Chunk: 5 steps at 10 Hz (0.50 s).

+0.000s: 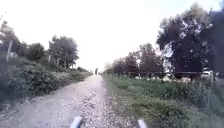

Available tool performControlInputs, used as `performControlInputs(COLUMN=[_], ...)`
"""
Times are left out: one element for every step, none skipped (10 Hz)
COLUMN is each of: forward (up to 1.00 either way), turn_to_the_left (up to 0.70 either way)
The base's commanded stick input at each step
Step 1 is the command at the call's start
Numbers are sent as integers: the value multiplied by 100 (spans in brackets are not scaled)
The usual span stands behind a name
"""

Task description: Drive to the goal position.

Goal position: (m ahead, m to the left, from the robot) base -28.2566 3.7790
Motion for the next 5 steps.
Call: performControlInputs(forward=[0, 0, 0, 0, 0], turn_to_the_left=[-100, -100, -100, -100, -100])
